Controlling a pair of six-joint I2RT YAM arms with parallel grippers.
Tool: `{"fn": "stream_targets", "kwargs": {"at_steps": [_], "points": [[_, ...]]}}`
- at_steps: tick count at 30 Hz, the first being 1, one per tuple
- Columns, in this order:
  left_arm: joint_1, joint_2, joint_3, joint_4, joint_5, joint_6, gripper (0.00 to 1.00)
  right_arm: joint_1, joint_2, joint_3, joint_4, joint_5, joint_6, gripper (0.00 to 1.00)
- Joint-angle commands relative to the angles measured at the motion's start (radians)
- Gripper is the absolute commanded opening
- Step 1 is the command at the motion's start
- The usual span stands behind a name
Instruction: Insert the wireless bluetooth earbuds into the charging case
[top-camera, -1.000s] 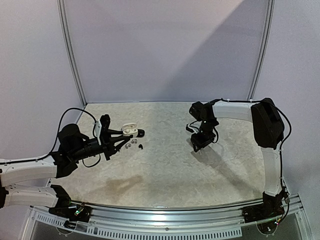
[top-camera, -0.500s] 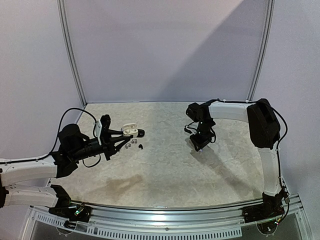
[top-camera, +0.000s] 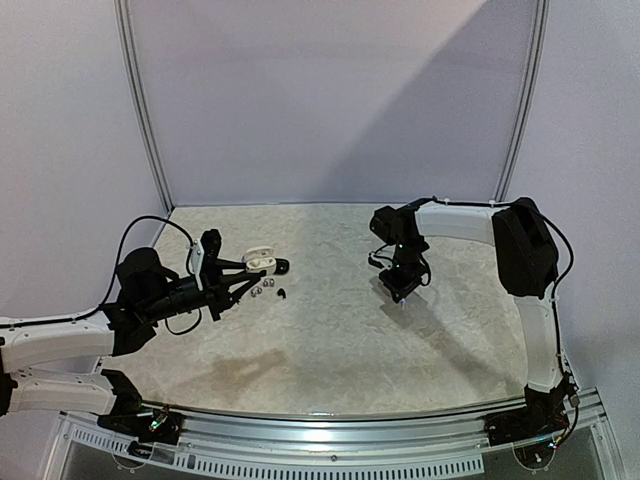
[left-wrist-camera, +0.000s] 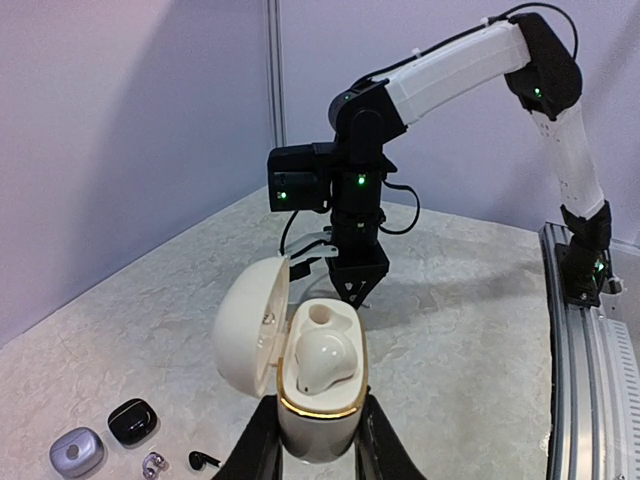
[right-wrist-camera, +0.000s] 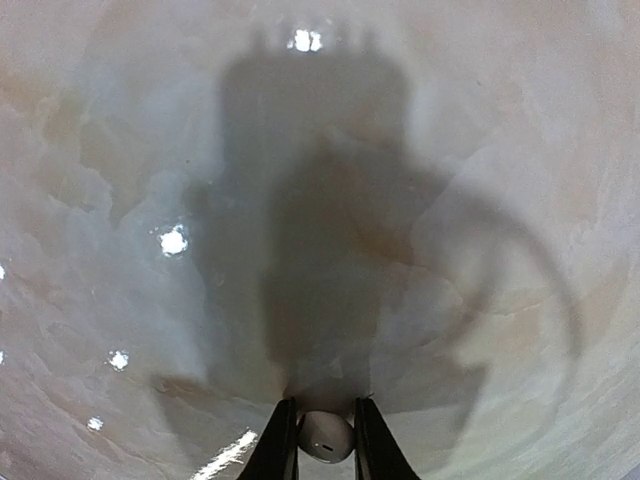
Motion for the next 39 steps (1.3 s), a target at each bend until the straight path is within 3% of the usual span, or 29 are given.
{"fn": "stream_targets", "kwargs": {"at_steps": [1,5,8,11,15,18,27,32,39], "points": [[0.005,-0.010,0.004,0.011,-0.008,0.026,0.00,0.016,-0.004,0.042,-0.021,0.022,-0.003,0.00],[0.003,-0.007,-0.001,0.047,-0.027,0.054,0.00,0.069,-0.096,0.069,0.054,0.082,-0.050,0.00],[-0.001,0.000,-0.001,0.082,-0.053,0.083,0.00,0.158,-0.233,0.035,0.236,0.127,-0.118,0.00],[-0.010,0.005,0.001,0.117,-0.065,0.103,0.00,0.241,-0.408,-0.107,0.560,0.102,-0.215,0.00],[-0.019,0.006,0.006,0.133,-0.073,0.096,0.00,0.291,-0.601,-0.357,1.115,-0.057,-0.268,0.00],[-0.023,0.009,0.016,0.138,-0.096,0.078,0.00,0.316,-0.658,-0.435,1.323,-0.140,-0.244,0.00],[-0.045,0.033,0.061,0.162,-0.089,0.048,0.00,0.395,-0.598,-0.435,1.492,-0.280,-0.281,0.00],[-0.048,0.043,0.075,0.156,-0.104,0.014,0.00,0.421,-0.578,-0.410,1.442,-0.337,-0.341,0.00],[-0.059,0.065,0.101,0.162,-0.098,-0.018,0.00,0.432,-0.547,-0.394,1.397,-0.303,-0.414,0.00]]}}
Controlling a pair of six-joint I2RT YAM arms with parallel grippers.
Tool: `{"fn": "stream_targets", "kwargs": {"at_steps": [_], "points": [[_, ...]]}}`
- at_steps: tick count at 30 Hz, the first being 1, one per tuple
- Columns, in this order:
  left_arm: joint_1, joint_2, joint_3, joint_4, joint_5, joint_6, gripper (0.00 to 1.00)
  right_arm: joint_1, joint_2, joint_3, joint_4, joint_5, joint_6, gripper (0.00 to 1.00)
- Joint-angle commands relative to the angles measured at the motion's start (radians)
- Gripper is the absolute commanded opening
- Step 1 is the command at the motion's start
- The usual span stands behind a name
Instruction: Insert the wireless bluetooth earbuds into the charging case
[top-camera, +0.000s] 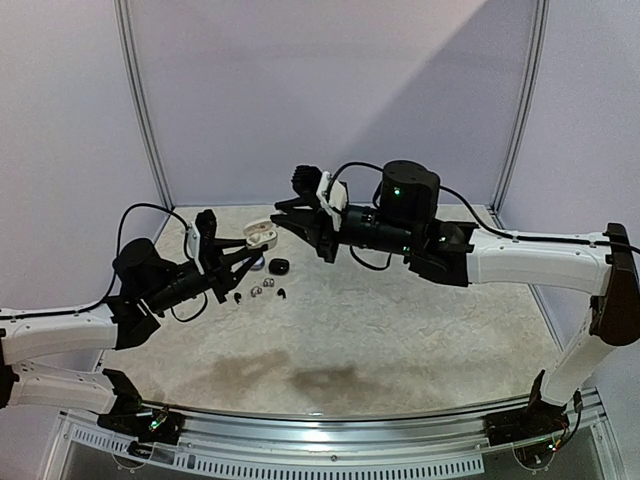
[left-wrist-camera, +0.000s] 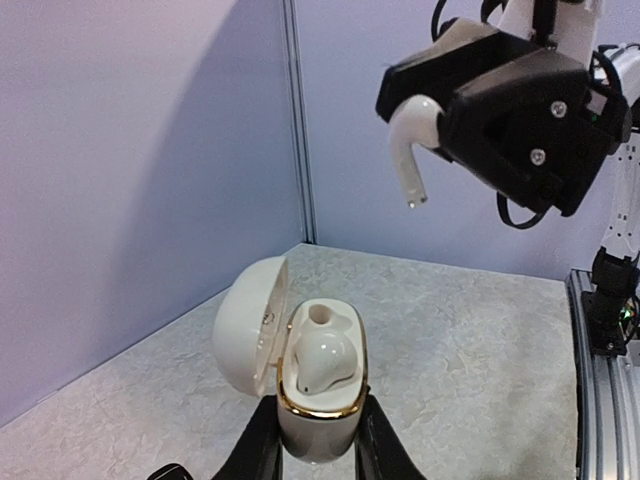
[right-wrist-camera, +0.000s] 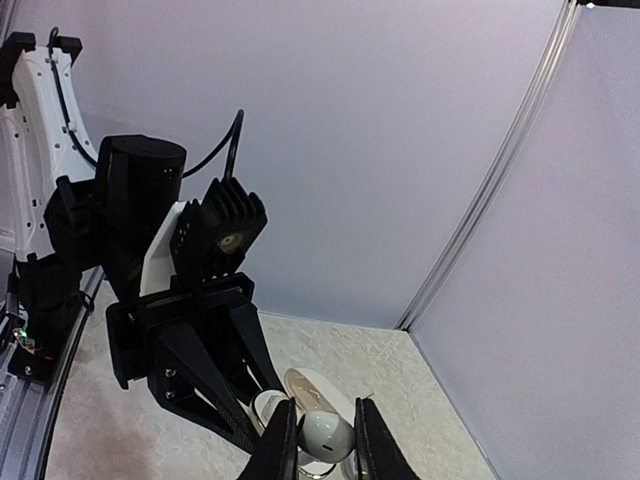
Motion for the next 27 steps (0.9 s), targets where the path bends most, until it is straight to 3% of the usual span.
{"fn": "stream_targets", "kwargs": {"at_steps": [1,27], "points": [[-0.019,0.021,0.041,0.027,0.001,-0.023,0.00,0.009,0.043,0.034,-0.026,0.017,-0.065,0.00],[-0.041,0.036,0.061,0.032,-0.010,-0.043,0.00,0.015,0.103,0.071,-0.092,0.131,-0.179,0.00]]}}
